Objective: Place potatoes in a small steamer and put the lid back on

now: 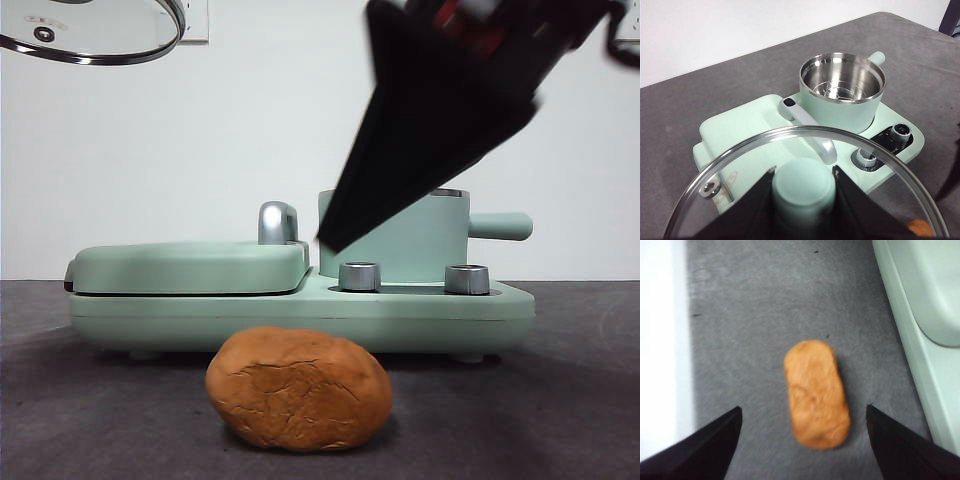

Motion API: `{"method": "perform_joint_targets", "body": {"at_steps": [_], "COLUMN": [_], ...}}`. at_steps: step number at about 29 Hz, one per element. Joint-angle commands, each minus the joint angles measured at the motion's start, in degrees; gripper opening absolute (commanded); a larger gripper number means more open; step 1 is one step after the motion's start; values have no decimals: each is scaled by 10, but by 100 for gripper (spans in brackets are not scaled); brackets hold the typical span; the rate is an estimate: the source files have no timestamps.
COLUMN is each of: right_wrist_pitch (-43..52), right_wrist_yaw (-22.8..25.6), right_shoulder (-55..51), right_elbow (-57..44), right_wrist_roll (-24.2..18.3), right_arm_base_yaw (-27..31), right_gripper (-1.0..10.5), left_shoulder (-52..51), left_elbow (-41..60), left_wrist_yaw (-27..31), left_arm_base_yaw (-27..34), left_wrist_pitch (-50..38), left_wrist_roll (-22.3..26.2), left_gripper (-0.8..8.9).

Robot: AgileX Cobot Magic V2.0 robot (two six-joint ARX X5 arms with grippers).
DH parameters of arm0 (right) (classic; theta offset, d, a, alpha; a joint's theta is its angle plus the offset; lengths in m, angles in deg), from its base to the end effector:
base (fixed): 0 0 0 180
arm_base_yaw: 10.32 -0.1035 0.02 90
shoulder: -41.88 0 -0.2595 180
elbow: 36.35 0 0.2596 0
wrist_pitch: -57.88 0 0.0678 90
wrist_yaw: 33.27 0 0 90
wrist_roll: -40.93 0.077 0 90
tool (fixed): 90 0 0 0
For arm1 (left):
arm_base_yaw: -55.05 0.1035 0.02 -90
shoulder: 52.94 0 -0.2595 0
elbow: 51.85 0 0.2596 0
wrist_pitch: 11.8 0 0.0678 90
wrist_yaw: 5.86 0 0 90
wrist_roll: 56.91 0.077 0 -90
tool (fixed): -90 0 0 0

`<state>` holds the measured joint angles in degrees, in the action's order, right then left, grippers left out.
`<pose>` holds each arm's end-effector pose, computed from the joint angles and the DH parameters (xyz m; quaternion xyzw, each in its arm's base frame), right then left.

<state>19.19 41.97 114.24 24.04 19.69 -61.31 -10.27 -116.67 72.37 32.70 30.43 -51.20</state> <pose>0.1645 0.2342 0.1869 -0.2706 0.3092 0.5572 0.7216 0.1828 -0.0921 0.3281 0.0629 0.1590 -0.2972 0.9394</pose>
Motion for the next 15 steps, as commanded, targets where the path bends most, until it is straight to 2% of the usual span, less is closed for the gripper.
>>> {"method": "perform_joint_targets", "body": {"at_steps": [1, 15], "right_wrist_pitch": [30, 84], "right_wrist_yaw": [0, -1], "right_shoulder": [35, 160], "right_elbow": [11, 11], "right_wrist_roll": [-6, -6], "right_arm_base_yaw": [-7, -14], "right_gripper": [393, 391], "left_shoulder": [-1, -1], "left_elbow": [-7, -7], "left_wrist_yaw": [0, 0], "left_arm_base_yaw": [-1, -1], "left_wrist_pitch": [-16, -15], "left_wrist_roll": [-4, -2], "left_gripper": [15, 15]}}
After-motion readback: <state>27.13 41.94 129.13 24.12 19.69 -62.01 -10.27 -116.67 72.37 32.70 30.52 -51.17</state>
